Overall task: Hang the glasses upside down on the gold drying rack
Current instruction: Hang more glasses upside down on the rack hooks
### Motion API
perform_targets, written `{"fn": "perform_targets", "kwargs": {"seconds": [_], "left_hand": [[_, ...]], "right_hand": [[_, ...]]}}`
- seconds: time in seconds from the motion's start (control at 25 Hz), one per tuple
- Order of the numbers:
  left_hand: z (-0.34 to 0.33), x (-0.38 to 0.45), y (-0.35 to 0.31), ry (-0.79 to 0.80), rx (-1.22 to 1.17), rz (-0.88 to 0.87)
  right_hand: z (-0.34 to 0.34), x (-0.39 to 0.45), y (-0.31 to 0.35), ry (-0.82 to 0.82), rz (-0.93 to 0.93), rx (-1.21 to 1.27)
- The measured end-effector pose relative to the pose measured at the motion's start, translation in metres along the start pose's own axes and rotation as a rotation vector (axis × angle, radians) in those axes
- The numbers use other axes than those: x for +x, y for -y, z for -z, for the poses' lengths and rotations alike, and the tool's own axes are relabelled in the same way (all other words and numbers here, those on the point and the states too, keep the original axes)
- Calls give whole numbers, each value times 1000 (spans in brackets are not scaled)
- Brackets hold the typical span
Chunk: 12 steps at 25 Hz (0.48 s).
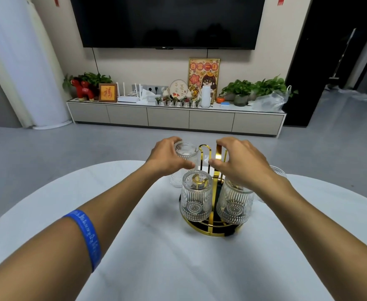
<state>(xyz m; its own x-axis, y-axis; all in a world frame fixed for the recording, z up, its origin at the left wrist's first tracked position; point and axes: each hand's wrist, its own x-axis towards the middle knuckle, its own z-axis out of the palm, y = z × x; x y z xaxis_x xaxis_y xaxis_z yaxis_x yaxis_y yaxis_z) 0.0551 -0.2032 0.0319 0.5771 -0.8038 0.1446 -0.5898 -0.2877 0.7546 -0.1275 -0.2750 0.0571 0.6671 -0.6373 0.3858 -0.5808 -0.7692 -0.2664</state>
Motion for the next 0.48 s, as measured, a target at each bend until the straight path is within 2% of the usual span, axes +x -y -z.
{"fn": "perform_targets", "kwargs": {"seconds": [0.32, 0.48], "left_hand": [[-7, -3, 16, 73, 138, -16], [-1, -3, 15, 192, 305, 32]], "right_hand": [[1, -1, -2, 8, -9, 26], [2, -1, 0, 50, -16, 66]]}}
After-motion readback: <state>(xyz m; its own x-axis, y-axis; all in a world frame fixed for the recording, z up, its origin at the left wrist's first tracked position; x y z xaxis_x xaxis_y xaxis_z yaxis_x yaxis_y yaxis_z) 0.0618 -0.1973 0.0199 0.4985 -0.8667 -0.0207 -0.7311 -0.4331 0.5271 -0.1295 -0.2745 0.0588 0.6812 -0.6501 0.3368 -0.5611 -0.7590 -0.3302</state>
